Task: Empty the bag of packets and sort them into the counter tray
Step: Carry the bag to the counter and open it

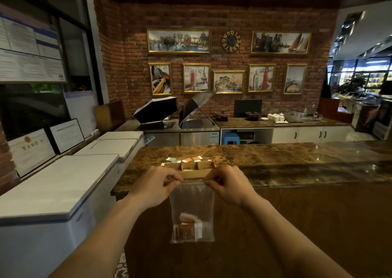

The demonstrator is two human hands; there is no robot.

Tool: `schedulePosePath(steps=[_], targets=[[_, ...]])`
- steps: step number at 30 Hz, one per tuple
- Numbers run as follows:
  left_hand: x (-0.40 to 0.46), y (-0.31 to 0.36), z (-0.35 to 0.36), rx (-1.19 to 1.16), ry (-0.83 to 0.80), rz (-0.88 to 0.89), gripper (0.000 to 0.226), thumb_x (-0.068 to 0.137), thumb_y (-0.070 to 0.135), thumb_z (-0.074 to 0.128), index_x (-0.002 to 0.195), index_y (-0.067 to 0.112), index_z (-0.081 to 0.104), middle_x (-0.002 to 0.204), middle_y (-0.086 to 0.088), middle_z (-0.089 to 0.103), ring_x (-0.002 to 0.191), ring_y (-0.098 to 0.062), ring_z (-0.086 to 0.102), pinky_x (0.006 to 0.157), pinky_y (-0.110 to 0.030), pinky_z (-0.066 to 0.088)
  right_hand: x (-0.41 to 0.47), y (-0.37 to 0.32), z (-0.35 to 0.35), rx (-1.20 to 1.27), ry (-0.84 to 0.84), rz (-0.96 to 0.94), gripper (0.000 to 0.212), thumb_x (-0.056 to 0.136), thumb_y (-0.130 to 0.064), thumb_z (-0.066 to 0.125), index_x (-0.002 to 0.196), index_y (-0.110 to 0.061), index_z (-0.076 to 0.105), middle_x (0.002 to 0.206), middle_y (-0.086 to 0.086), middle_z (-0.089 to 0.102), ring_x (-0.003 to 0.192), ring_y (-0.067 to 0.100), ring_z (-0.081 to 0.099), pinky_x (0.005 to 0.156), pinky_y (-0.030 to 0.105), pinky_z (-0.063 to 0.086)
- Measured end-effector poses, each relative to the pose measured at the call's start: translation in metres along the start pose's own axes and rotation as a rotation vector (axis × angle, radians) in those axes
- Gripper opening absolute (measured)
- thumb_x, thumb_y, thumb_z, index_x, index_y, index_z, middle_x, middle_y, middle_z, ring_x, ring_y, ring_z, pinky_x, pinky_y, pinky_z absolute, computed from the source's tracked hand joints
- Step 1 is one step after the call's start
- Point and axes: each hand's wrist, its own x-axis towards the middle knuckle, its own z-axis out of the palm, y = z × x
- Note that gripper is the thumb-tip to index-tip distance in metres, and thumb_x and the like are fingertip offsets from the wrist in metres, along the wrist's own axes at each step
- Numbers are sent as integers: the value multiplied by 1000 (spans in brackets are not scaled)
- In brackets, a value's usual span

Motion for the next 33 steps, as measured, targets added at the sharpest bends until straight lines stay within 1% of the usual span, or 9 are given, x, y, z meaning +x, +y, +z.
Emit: schedulePosePath(steps=[5, 8, 13, 17, 21, 23, 26, 29, 33], targets=[[40, -33, 12, -53, -11, -59, 22, 92, 32, 67, 87, 53, 64, 106, 19, 68, 99, -4, 64, 86, -35, 57, 42, 17, 18, -31, -5, 6, 11, 93, -27, 69, 101, -32, 75, 103, -10, 74, 91, 4, 66, 84, 33, 60], [65, -55, 21, -91, -13, -58, 19, 91, 31, 68, 91, 50, 66, 106, 20, 69, 101, -3, 64, 88, -39, 57, 72, 27, 32, -34, -30, -6, 11, 93, -24, 68, 99, -31, 75, 101, -12, 74, 90, 3, 66, 83, 35, 60], [127, -97, 28, -52, 1, -74, 15, 94, 30, 64, 99, 43, 68, 105, 23, 63, 98, 0, 57, 74, -20, 45, 139, 47, 54, -52, -55, 67, 12, 93, -26, 68, 99, -35, 72, 104, -13, 69, 93, 3, 61, 86, 29, 56], [189, -140, 31, -82, 15, -33, 18, 92, 26, 67, 97, 43, 70, 110, 16, 69, 103, -6, 63, 90, -35, 56, 208, 64, 72, -70, -49, 43, 11, 93, -22, 69, 99, -30, 74, 102, -10, 73, 92, 5, 65, 85, 33, 60], [244, -176, 38, -88, 13, -63, 10, 91, 29, 68, 96, 35, 75, 102, 22, 69, 104, -6, 64, 107, -45, 42, 263, 79, 90, -106, -44, 36, 12, 95, -25, 65, 99, -32, 74, 100, -14, 74, 88, 2, 66, 81, 34, 60], [271, -194, 44, -78, 44, -39, 8, 90, 31, 70, 92, 37, 75, 90, 30, 64, 98, -3, 64, 104, -38, 43, 290, 91, 100, -110, -39, 61, 14, 95, -23, 66, 99, -31, 76, 101, -13, 75, 88, 2, 66, 82, 33, 60], [301, -209, 52, -39, 38, -44, 8, 90, 33, 69, 90, 40, 73, 89, 32, 62, 93, 0, 63, 91, -25, 42, 320, 104, 107, -78, -36, 71, 12, 94, -23, 67, 100, -28, 76, 99, -11, 74, 88, 4, 65, 83, 35, 60], [329, -221, 61, -32, 54, -36, 9, 89, 31, 70, 91, 38, 73, 94, 27, 70, 90, 3, 65, 85, -26, 55, 344, 119, 113, -75, -19, 80, 11, 94, -28, 65, 100, -28, 75, 96, -11, 72, 86, 4, 64, 82, 36, 59], [364, -229, 74, 1, 32, -43, 9, 89, 32, 70, 95, 39, 73, 98, 24, 71, 91, 3, 65, 81, -26, 57, 377, 148, 120, -97, -24, 55, 9, 94, -29, 67, 100, -28, 74, 94, -13, 68, 84, 3, 61, 81, 34, 58]])
